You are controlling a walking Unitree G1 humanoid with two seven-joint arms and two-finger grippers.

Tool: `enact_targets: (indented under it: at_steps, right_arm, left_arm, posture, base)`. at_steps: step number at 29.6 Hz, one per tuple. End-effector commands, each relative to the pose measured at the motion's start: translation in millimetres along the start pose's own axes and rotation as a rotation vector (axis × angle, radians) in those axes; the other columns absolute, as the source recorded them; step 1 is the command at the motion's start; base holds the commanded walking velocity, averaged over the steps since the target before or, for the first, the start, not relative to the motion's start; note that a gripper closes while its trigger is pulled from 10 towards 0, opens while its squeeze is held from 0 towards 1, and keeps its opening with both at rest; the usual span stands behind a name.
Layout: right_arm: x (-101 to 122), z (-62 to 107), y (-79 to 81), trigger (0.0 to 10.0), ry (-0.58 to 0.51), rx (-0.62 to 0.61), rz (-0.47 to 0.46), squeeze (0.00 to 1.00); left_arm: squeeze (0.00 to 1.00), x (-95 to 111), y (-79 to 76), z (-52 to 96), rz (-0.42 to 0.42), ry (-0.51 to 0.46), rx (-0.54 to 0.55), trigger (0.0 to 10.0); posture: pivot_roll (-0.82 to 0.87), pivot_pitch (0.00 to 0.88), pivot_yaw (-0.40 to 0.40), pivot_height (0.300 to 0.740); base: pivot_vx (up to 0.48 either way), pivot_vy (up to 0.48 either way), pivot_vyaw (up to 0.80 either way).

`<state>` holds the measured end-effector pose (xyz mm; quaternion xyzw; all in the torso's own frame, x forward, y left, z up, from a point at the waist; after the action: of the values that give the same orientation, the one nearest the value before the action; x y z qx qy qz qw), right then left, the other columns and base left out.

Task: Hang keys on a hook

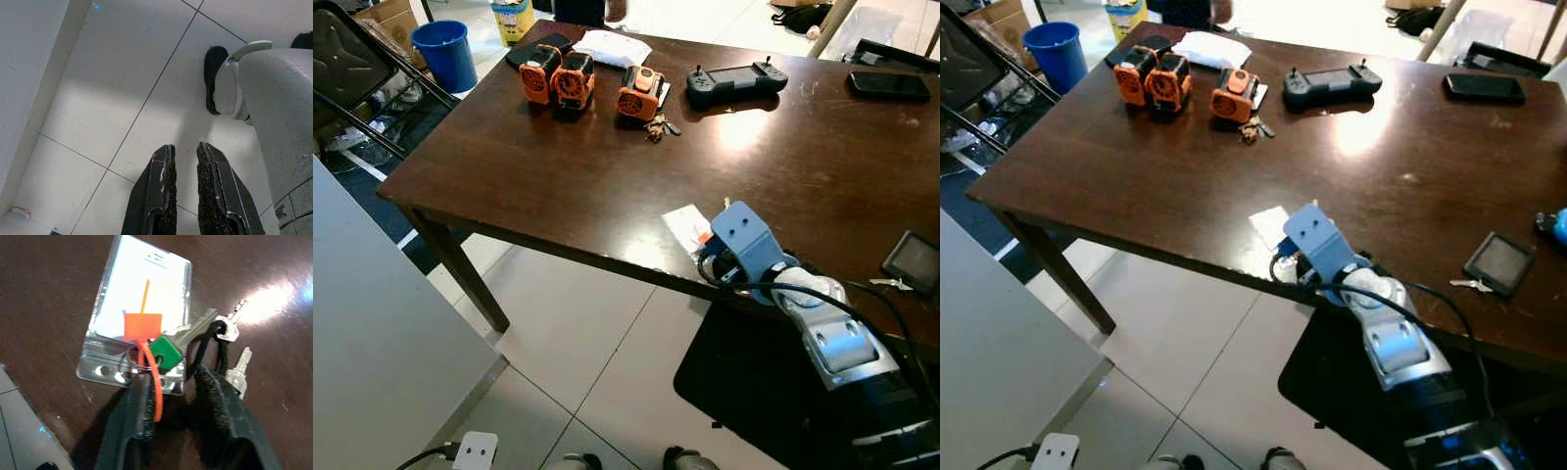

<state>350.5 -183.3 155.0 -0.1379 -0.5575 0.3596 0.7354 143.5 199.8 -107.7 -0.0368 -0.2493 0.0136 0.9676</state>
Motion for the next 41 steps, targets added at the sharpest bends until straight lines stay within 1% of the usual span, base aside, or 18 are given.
enact_targets:
  at_steps: [1,2,6,9,10,26,28,29,31,32,33,35,36,37,38,39,40,41]
  right_arm:
    - [-17,1.4,6.8,10.0,0.070,0.019,-0.013,0.05]
    - [-18,2.2,4.5,10.0,0.078,0.005,-0.012,0.00]
    - [-20,3.7,3.0,10.0,0.083,-0.007,-0.011,0.00]
    - [-17,4.5,9.9,10.0,0.053,0.020,-0.035,0.00]
    - [-16,4.7,11.4,0.0,0.044,0.026,-0.043,0.00]
    - [-21,6.7,12.6,0.0,0.061,0.017,-0.026,0.00]
    - [-21,7.0,11.8,0.7,0.056,0.004,-0.013,0.00]
    - [-19,7.3,9.4,0.0,0.037,-0.014,-0.008,0.00]
    - [-17,7.6,7.7,0.0,0.023,-0.027,-0.005,0.00]
    - [-5,8.8,0.7,0.0,-0.072,-0.063,-0.030,0.00]
    - [-5,8.8,0.7,0.0,-0.072,-0.063,-0.030,0.00]
    - [19,15.5,-7.3,0.0,-0.253,-0.067,-0.107,0.00]
    - [19,15.5,-7.3,0.0,-0.253,-0.067,-0.107,0.00]
    - [29,19.4,-9.9,0.0,-0.323,-0.059,-0.140,0.00]
    - [43,27.5,-12.2,0.0,-0.432,-0.017,-0.217,0.00]
    - [43,27.5,-12.2,0.0,-0.432,-0.017,-0.217,0.00]
    - [58,39.2,-13.3,0.0,-0.548,0.060,-0.278,0.00]
    - [67,47.7,-13.6,0.0,-0.622,0.114,-0.308,0.00]
  left_arm:
    - [0.00,-18,-14.5,0.1,0.014,0.057,-0.046,10.0]
    - [0.00,-18,-14.7,0.1,0.014,0.058,-0.046,10.0]
    - [0.00,-19,-14.5,0.2,0.014,0.059,-0.045,10.0]
    - [0.00,-19,-13.0,0.6,0.014,0.059,-0.043,10.0]
    - [0.00,-19,-12.6,0.7,0.013,0.059,-0.043,10.0]
    - [0.00,-21,-11.2,1.4,0.004,0.068,-0.039,10.0]
    - [0.00,-22,-11.1,1.5,0.004,0.068,-0.038,10.0]
    - [0.00,-22,-11.2,1.5,0.003,0.069,-0.038,10.0]
    - [0.00,-22,-11.3,1.5,0.003,0.069,-0.039,10.0]
    - [0.00,-22,-11.3,1.6,0.003,0.070,-0.039,10.0]
    - [0.00,-22,-11.3,1.6,0.003,0.070,-0.039,10.0]
    - [0.00,-22,-11.3,1.6,0.000,0.070,-0.039,10.0]
    - [0.00,-22,-11.3,1.6,0.000,0.070,-0.039,10.0]
    - [0.00,-22,-11.3,1.6,-0.001,0.071,-0.039,10.0]
    - [0.00,-22,-11.1,1.6,-0.002,0.070,-0.039,10.0]
    - [0.00,-22,-11.1,1.6,-0.002,0.070,-0.039,10.0]
    - [0.00,-22,-10.8,1.6,-0.003,0.069,-0.038,10.0]
    - [0.00,-22,-10.6,1.6,-0.003,0.068,-0.037,10.0]
  posture:
    - [-0.13,0.134,0.073,0.740]
    - [-0.12,0.134,0.073,0.740]
    - [-0.13,0.137,0.074,0.740]
    - [-0.13,0.138,0.076,0.740]
    - [-0.13,0.138,0.077,0.740]
    - [-0.13,0.142,0.081,0.740]
    - [-0.13,0.142,0.081,0.740]
    - [-0.12,0.142,0.081,0.740]
    - [-0.12,0.142,0.081,0.740]
    - [-0.12,0.141,0.082,0.740]
    - [-0.12,0.141,0.082,0.740]
    - [-0.12,0.140,0.083,0.740]
    - [-0.12,0.140,0.083,0.740]
    - [-0.12,0.140,0.083,0.740]
    - [-0.13,0.136,0.086,0.740]
    - [-0.13,0.136,0.086,0.740]
    - [-0.13,0.136,0.087,0.740]
    - [-0.13,0.136,0.087,0.740]
  base:
    - [0.000,0.000,0.00]
    - [0.000,0.000,0.00]
    - [0.000,0.000,0.00]
    - [0.000,0.000,0.00]
    - [0.000,0.000,0.00]
    - [0.000,0.000,0.00]
    - [0.000,0.000,0.00]
    - [0.000,0.000,0.00]
    - [0.000,0.000,0.00]
    - [0.000,0.000,0.00]
    - [0.000,0.000,0.00]
    - [0.000,0.000,0.00]
    - [0.000,0.000,0.00]
    - [0.000,0.000,0.00]
    - [0.000,0.000,0.00]
    - [0.000,0.000,0.00]
    - [0.000,0.000,0.00]
    - [0.000,0.000,0.00]
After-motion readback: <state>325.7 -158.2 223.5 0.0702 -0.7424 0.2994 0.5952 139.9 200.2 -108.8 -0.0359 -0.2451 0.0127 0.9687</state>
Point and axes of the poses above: a point about 5 cm out from each wrist's last joint towards the gripper, its own z axis pointing back from the gripper into the wrist, its own x axis along the axis of the wrist's last joint, y = z × x, the point moved 1 cm from there along -z, pointing out of the wrist towards the gripper, and after that the axes turned 6 degrees about z, right-handed, at the moved point
